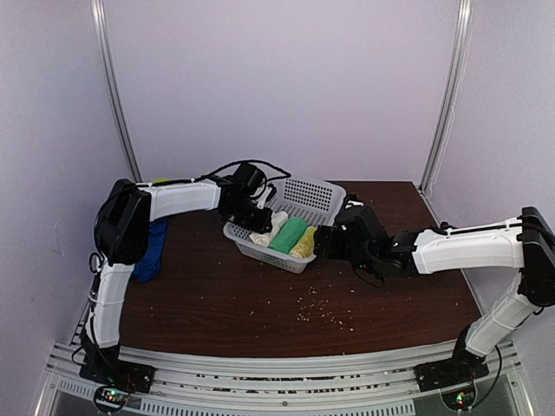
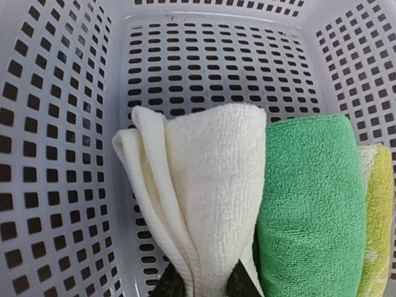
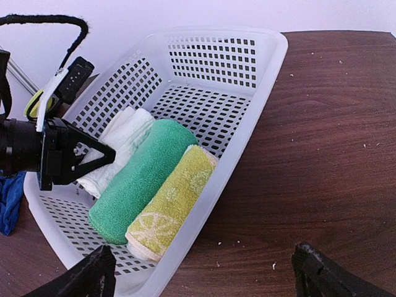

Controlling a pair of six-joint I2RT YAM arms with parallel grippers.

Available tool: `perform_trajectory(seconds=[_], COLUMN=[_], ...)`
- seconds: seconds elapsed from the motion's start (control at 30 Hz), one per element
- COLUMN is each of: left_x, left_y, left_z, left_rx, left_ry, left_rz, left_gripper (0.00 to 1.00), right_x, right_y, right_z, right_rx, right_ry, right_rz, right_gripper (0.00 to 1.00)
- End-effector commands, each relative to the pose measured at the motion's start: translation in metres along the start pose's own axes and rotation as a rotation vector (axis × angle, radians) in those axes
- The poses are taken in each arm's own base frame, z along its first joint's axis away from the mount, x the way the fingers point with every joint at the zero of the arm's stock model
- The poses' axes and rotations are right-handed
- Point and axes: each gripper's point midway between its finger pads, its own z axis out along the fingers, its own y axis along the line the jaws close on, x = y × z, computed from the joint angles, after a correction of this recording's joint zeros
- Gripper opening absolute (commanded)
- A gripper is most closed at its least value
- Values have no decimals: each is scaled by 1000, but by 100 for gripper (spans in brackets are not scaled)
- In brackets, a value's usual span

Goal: Roll the towels
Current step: Place the towel in the bin.

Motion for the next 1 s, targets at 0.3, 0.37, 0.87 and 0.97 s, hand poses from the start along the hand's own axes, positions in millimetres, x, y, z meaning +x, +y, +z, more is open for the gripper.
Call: perform_trajectory(seconds=[0.3,0.37,0.87,0.97], left_x=[33,38,-33,-33], left_y=[0,-2,-9,-9], left_z=[2,5,-33,-36], left_rx=[-128,-117,-151,-149], left_ry=[55,65,-77,-77], left_rz=[83,83,153,159], left_gripper=[22,26,42,44], right_x=[-9,-10,-9,-11], right_y=[-6,-6,-4,-5], right_z=[-9,-10,-10,-11], right_rx=[19,18,11,17], right_ry=[-36,-39,-37,-43], right_rz=[-9,-7,-17,-22], right_gripper=[100,100,100,100])
